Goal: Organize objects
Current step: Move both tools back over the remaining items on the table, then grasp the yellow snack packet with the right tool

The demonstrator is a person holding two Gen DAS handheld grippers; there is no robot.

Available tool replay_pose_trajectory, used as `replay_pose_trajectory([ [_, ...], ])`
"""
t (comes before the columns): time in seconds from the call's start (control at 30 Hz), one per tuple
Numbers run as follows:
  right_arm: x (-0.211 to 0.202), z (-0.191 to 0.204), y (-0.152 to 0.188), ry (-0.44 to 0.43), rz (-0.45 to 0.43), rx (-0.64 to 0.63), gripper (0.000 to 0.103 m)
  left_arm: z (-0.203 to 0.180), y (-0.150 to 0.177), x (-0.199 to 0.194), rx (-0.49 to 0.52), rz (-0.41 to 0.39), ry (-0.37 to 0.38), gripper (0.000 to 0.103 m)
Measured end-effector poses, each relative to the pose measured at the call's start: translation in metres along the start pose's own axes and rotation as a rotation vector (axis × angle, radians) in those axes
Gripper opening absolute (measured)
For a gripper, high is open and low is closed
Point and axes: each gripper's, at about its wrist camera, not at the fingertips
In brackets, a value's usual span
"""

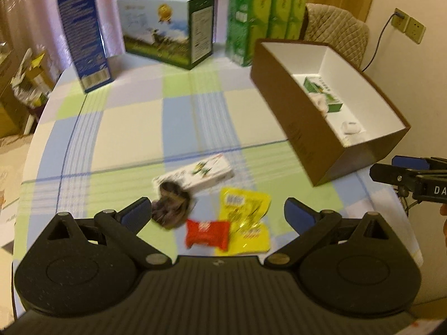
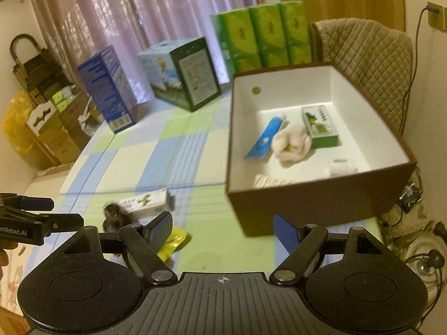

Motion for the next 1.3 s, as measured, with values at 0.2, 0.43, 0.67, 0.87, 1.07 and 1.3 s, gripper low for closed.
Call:
replay_pose_trajectory([
  [0.2,0.012,0.024,0.022,-0.031,0.061,-0.001,0.077,0.023,0.017,-0.006,-0.019,0.029,-0.017,0.100],
  [0.43,0.031,0.043,0.048,-0.054,0.135,0.031,0.077,0.045,0.032,-0.001,-0.034,0.062,-0.036,0.100],
  [0.67,0.050,0.051,0.065,-0.075,0.188,0.104,0.076,0.063,0.042,0.008,-0.048,0.092,-0.048,0.100],
  [0.87,0.069,0.050,0.080,-0.090,0.231,0.232,0.076,0.073,0.046,0.016,-0.053,0.106,-0.050,0.100],
  [1.07,0.087,0.048,0.090,-0.095,0.271,0.337,0.074,0.085,0.047,0.025,-0.059,0.119,-0.054,0.100],
  [1.3,0.105,0.040,0.101,-0.088,0.300,0.462,0.061,0.103,0.050,0.035,-0.076,0.136,-0.071,0.100],
])
Point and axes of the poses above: each gripper's, at about its wrist camera, not at the fingertips, and x roughly the way its jaws point, z to its left, y to its underside, and after that the axes turned 15 degrees about -z, right-handed
